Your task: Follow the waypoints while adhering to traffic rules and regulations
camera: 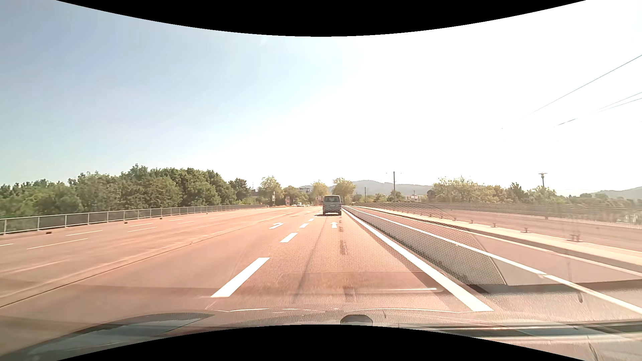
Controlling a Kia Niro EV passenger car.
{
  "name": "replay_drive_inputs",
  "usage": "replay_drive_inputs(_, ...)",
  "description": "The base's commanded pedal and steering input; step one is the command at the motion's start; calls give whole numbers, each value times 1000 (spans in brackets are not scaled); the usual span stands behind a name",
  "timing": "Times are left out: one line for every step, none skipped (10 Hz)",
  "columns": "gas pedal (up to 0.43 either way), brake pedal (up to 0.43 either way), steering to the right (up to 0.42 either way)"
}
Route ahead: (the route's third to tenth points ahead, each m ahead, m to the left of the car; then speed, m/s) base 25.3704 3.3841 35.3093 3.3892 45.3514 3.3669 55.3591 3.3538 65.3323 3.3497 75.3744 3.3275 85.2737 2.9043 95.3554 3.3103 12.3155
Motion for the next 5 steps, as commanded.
replay_drive_inputs(150, 0, 1)
replay_drive_inputs(150, 0, 1)
replay_drive_inputs(150, 0, 1)
replay_drive_inputs(150, 0, 1)
replay_drive_inputs(150, 0, 1)
